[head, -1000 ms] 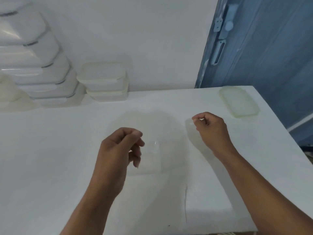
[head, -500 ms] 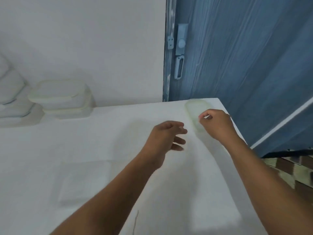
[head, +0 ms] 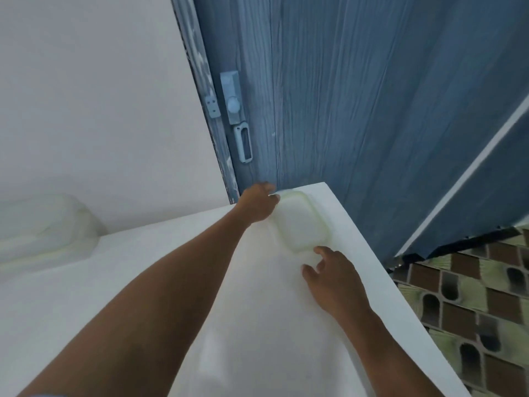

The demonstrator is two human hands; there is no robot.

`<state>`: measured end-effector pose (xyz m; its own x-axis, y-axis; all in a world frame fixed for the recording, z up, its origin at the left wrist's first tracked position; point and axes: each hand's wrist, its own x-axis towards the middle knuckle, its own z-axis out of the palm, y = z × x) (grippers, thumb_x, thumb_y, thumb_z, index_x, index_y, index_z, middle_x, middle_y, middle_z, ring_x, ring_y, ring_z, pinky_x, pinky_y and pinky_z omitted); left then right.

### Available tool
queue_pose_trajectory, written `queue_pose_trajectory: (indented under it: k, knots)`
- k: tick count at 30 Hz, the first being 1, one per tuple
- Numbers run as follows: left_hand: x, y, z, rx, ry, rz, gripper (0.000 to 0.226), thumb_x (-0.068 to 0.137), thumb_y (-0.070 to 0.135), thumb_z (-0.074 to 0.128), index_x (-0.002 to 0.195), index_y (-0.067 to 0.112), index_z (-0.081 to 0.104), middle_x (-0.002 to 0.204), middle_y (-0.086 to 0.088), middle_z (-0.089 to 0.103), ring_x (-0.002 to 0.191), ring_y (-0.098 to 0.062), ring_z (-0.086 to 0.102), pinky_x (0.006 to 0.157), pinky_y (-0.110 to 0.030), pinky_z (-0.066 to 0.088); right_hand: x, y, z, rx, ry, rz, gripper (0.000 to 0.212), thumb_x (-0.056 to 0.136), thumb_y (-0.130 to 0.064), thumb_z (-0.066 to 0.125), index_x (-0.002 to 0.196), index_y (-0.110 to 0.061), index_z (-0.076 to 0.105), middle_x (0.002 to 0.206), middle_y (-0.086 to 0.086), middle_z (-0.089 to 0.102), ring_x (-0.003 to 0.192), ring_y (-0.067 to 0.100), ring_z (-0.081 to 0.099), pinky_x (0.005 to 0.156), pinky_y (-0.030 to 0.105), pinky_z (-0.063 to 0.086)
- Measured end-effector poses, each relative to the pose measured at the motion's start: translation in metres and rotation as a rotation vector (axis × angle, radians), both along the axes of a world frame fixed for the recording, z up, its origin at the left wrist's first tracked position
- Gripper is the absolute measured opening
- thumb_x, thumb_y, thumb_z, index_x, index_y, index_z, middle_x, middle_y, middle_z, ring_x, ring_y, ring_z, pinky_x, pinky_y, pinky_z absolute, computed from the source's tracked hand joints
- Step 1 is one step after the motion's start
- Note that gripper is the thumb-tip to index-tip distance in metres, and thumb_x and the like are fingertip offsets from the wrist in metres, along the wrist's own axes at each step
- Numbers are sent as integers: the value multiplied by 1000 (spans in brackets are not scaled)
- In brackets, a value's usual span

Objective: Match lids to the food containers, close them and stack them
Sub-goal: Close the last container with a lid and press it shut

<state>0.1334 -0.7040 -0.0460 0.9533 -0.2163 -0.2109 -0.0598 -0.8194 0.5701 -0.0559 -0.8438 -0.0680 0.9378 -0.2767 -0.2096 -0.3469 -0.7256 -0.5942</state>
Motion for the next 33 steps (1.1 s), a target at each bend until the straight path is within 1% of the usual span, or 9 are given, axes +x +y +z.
queue_pose_trajectory:
  k: [5,10,15,17,20,24,28,30,33]
  knots:
    - [16,-9,-19,272,31,-85,66,104,54,41,152,8,41,158,-12,43,146,-33,37,120,-42,19,-6,11,2,-51,36,-44,68,100,-47,46,157,-16,25,140,4,41,121,22,57,93,33,48]
    - [21,-6,-31,230,0,-64,62,100,59,48,139,11,52,145,-9,54,139,-32,41,111,-41,28,-9,18,1,-80,45,-44,69,102,-43,44,157,-8,21,141,7,34,119,22,55,89,28,47]
    - [4,8,-24,30,-57,86,43,97,52,59,87,10,57,84,-4,58,87,-27,59,65,-33,44,-13,18,0,6,34,-103,65,103,-40,46,156,-7,28,138,9,37,118,24,57,94,27,44]
    - [-6,20,-17,-121,-50,203,36,92,46,67,87,11,57,81,-3,59,80,-26,59,61,-30,44,-14,19,-1,47,10,-119,63,102,-40,48,154,-8,34,135,10,38,116,25,58,94,28,44]
    - [-28,43,1,-681,202,443,32,83,28,81,98,9,61,85,-12,74,87,-33,75,67,-33,53,-14,23,-2,71,-8,-144,61,101,-41,50,153,-11,38,136,10,38,119,27,56,99,31,43]
    - [-81,81,26,-993,323,500,21,90,9,74,105,-3,67,87,-15,74,73,-21,73,57,-28,53,-16,35,4,349,-97,-243,42,100,-37,53,141,-25,54,137,6,46,119,23,56,97,29,40]
    - [-136,134,44,-1107,333,536,15,88,4,71,102,4,66,83,-14,69,70,-25,72,53,-27,49,-18,61,17,853,-165,-428,19,93,-36,66,102,-20,61,91,2,67,72,18,61,64,34,48]
    - [-163,166,56,-1086,312,523,27,86,4,71,113,2,65,84,-13,69,72,-26,72,53,-27,51,-24,78,30,1094,-131,-442,22,93,-29,69,86,-12,57,65,0,52,55,13,46,55,30,40]
    - [-205,217,73,-973,244,519,15,91,6,65,106,5,66,79,-12,68,65,-24,68,54,-28,49,-39,114,52,1248,-88,-360,30,95,-23,68,71,-15,51,57,-2,37,48,11,33,48,26,27]
